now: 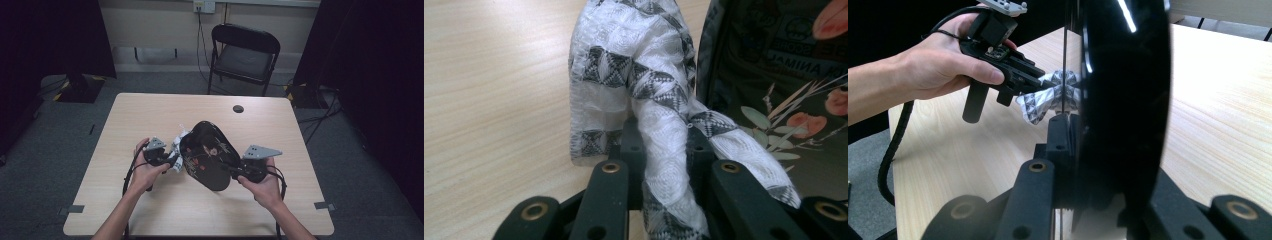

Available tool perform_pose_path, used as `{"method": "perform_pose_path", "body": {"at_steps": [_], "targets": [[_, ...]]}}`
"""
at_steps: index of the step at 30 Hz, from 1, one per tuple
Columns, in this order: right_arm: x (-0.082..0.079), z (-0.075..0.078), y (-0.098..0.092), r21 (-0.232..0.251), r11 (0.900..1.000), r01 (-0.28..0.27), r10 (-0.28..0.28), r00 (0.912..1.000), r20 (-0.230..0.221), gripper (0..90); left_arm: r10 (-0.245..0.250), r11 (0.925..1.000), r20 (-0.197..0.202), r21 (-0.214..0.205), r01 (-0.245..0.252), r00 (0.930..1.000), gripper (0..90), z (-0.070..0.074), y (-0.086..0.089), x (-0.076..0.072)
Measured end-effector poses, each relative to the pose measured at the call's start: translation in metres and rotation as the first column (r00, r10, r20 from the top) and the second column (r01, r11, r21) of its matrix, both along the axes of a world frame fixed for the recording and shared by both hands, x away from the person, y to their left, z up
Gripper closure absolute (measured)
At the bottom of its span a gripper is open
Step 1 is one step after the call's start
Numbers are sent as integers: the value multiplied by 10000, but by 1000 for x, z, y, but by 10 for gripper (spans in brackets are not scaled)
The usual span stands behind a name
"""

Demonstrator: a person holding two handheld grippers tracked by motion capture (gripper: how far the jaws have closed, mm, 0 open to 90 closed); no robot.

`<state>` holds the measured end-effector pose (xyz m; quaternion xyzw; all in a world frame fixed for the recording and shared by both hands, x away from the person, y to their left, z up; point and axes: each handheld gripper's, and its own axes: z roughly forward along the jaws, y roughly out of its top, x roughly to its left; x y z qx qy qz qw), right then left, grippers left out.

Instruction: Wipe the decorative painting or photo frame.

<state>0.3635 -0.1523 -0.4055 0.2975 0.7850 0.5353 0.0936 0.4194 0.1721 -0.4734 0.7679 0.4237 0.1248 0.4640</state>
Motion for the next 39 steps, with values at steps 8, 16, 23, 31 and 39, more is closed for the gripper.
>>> {"method": "perform_pose_path", "body": {"at_steps": [8, 16, 23, 31, 39], "targets": [[0, 0, 0, -3, 10000, 4, -4, 10000, 4, 809, 298, 9973, 375, -688, -272, 9989, 770, 10, 7, 0], [0, 0, 0, -22, 10000, 11, -11, 10000, -27, 810, -246, 9993, -427, 282, 258, 9988, 772, -9, -5, -1], [1, 0, -2, -14, 10000, 58, -58, 10000, -27, 810, -83, 9995, -201, 310, 89, 9998, 774, -5, -7, -1], [1, 0, -1, -46, 10000, 54, -54, 10000, -9, 810, -6, 9999, -207, -115, 4, 9998, 771, -5, -3, 0], [1, 0, -1, -49, 10000, 65, -65, 10000, -16, 810, -389, 9971, -426, 639, 416, 9983, 767, -13, -11, -1]]}}
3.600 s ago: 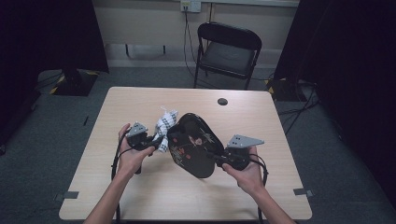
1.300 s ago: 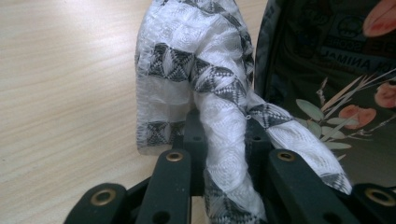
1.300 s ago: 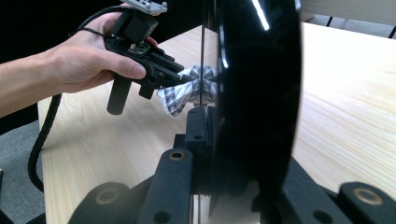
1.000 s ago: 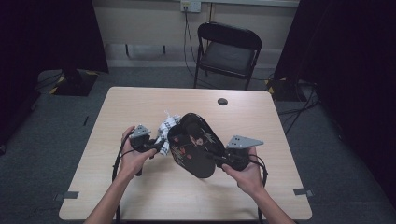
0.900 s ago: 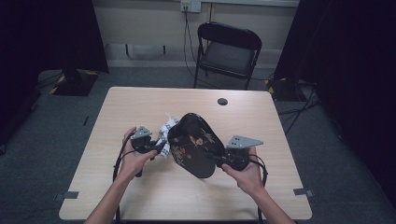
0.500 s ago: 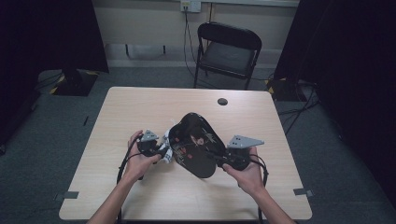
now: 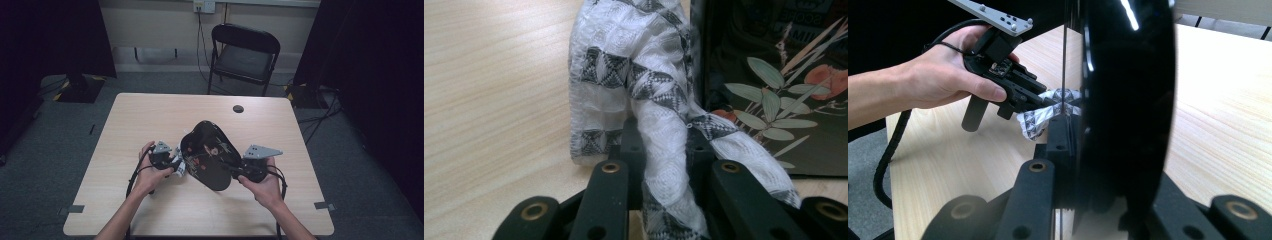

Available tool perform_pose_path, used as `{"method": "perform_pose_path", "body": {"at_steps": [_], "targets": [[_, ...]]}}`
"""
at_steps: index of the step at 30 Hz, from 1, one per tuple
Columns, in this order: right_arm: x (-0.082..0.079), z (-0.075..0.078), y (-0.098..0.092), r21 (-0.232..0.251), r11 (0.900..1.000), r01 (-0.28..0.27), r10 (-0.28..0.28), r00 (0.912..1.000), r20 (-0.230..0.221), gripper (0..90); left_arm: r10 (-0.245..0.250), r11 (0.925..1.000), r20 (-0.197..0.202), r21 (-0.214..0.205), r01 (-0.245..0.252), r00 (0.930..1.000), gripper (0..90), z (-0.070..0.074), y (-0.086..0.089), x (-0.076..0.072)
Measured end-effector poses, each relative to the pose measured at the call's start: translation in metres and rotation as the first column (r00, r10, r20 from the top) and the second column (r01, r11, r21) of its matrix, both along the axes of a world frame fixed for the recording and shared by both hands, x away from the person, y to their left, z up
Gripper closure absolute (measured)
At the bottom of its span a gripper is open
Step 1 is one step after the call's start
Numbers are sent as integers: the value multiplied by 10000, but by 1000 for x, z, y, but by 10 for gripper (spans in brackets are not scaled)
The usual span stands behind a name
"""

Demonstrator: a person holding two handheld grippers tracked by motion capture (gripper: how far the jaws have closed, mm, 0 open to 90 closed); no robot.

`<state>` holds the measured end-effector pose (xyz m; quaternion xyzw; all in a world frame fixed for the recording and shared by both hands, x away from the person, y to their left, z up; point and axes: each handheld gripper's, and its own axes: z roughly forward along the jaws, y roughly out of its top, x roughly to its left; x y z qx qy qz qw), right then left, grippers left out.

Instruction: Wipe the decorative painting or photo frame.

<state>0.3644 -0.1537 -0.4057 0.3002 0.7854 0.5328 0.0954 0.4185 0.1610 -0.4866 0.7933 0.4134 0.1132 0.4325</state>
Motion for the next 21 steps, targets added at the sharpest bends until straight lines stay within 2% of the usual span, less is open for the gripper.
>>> {"method": "perform_pose_path", "body": {"at_steps": [2, 3, 6, 7, 8, 13, 14, 15, 17, 21], "targets": [[0, 0, 0, 4, 10000, -1, 1, 10000, 6, 810, 49, 10000, 74, -39, -49, 10000, 767, 3, 2, 1], [0, 0, 0, 1, 10000, -1, 1, 10000, 7, 810, 162, 9996, 191, -216, -158, 9997, 767, 5, 3, 1], [0, 0, 0, 13, 10000, -7, 7, 10000, 9, 810, 503, 9945, 302, -935, -473, 9983, 767, 10, 10, 2], [0, 0, 0, 17, 10000, -10, 10, 10000, 7, 810, 665, 9901, 293, -1257, -623, 9974, 767, 11, 12, 2], [0, 0, 0, 15, 10000, -14, 14, 10000, 7, 810, 665, 9900, 276, -1261, -625, 9974, 766, 11, 12, 1], [0, 0, 0, 6, 10000, -5, 5, 10000, 1, 810, 327, 9973, -73, -663, -331, 9994, 767, 3, 5, 0], [0, 0, 0, 6, 10000, -5, 5, 10000, 1, 810, 327, 9973, -73, -663, -331, 9994, 767, 3, 5, 0], [0, 0, 0, 6, 10000, -5, 5, 10000, -1, 810, 138, 9991, -210, -392, -146, 9997, 767, -2, 2, 0], [0, 0, 0, -3, 10000, -14, 14, 10000, -15, 810, 181, 9989, -246, -434, -191, 9995, 767, -6, 0, 0], [0, 0, 0, 1, 10000, -10, 10, 10000, -7, 810, 174, 9986, -196, -498, -183, 9997, 766, -1, 3, 1]]}}
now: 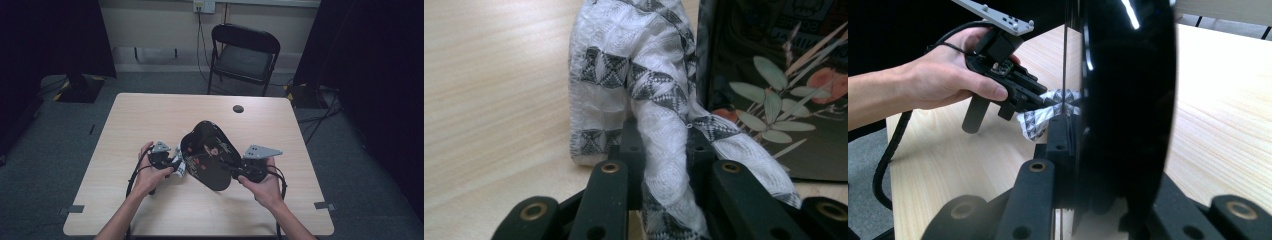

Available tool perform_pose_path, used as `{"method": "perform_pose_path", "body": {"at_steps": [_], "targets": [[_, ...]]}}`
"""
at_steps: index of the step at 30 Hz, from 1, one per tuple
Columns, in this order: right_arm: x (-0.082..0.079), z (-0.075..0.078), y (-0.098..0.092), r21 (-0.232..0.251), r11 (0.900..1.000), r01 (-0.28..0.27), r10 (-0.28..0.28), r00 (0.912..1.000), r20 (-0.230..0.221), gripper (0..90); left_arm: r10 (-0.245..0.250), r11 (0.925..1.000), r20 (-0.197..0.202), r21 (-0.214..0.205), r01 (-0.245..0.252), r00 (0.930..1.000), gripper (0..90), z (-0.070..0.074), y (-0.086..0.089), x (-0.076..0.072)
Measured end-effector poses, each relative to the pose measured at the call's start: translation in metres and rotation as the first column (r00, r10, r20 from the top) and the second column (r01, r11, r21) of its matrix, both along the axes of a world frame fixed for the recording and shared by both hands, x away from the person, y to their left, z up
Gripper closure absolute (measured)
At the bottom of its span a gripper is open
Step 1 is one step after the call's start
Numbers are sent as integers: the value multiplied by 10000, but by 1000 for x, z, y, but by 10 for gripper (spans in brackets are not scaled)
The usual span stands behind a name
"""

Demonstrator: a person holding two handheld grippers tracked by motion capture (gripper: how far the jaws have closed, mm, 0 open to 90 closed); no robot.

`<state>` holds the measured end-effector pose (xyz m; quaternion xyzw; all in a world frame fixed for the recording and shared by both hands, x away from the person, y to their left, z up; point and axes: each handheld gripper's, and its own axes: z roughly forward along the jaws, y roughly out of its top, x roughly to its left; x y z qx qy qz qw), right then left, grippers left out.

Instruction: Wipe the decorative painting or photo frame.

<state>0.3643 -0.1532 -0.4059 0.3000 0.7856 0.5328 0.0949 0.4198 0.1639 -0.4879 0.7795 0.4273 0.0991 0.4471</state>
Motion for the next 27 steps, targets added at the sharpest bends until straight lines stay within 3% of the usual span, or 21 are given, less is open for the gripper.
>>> {"method": "perform_pose_path", "body": {"at_steps": [4, 6, 8, 13, 19, 24, 27], "targets": [[0, 0, 0, 17, 10000, -10, 10, 10000, 0, 810, 401, 9975, 377, -599, -378, 9985, 765, 11, 7, 1], [0, 0, 0, 17, 10000, -16, 16, 10000, -1, 810, 504, 9946, 341, -927, -471, 9981, 763, 13, 11, 0], [0, 0, 0, 17, 10000, -12, 12, 10000, 1, 810, 446, 9956, 281, -839, -421, 9986, 763, 11, 10, 0], [0, 0, 0, -4, 10000, -2, 2, 10000, -9, 810, -64, 9998, -87, 166, 65, 9999, 764, -1, -1, -2], [1, 0, 0, -12, 10000, -19, 19, 10000, -9, 810, 19, 10000, 43, 72, -19, 10000, 766, 1, 0, -2], [1, 0, -1, 5, 10000, -23, 23, 10000, -50, 809, 305, 9978, 378, -597, -282, 9988, 765, 18, 11, -2], [2, -1, -1, -13, 10000, -22, 22, 10000, -39, 803, 398, 9966, 663, -742, -349, 9970, 764, 31, 17, -3]]}}
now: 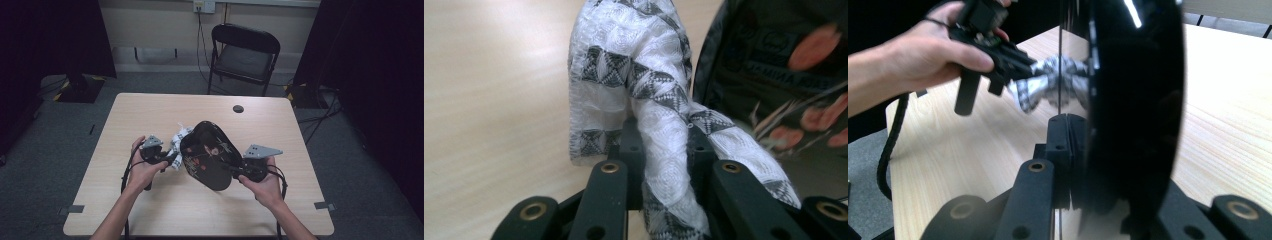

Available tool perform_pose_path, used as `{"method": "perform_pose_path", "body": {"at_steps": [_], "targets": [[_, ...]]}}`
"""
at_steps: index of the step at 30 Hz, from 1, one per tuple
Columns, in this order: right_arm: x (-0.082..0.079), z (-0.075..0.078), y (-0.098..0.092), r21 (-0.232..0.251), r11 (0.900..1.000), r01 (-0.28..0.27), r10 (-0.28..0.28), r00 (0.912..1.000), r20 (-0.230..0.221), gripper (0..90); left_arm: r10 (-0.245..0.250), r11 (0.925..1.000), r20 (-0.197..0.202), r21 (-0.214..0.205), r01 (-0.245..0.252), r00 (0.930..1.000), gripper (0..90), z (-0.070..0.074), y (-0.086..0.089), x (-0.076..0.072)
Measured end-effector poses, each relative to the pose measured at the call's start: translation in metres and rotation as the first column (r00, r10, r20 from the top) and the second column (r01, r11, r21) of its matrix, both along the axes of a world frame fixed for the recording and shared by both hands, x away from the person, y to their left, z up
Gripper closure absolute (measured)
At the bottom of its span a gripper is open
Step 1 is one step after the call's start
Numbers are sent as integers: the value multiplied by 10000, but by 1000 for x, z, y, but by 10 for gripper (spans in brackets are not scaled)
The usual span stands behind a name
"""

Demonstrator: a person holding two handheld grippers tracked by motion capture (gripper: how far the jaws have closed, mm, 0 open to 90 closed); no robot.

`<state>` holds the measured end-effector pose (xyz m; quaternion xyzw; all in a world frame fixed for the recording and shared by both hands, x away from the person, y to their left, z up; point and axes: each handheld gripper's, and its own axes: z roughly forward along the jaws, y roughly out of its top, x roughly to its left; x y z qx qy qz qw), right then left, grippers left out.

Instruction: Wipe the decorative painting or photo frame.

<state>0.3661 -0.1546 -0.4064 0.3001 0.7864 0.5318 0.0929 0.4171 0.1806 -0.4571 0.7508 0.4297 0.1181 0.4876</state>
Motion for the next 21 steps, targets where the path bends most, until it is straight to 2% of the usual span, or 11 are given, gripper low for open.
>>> {"method": "perform_pose_path", "body": {"at_steps": [4, 6, 11, 14, 21], "targets": [[1, 0, -1, -3, 10000, -5, 5, 10000, -35, 797, 171, 9993, 338, -342, -159, 9993, 762, 12, 5, -2], [1, 0, 0, -15, 10000, -15, 15, 10000, -17, 798, 347, 9968, 714, -749, -293, 9968, 760, 23, 7, -4], [0, 0, 2, -45, 10000, -80, 80, 10000, 32, 800, 421, 9910, 1451, -1321, -228, 9885, 753, 46, 10, -10], [0, 0, 2, -42, 9999, -91, 92, 9999, 61, 798, 427, 9860, 1567, -1658, -163, 9867, 752, 55, 10, -14], [1, 0, 3, -63, 9999, -119, 119, 9999, 50, 795, -58, 9883, 2013, -1479, 362, 9795, 752, 72, 4, -26]]}}
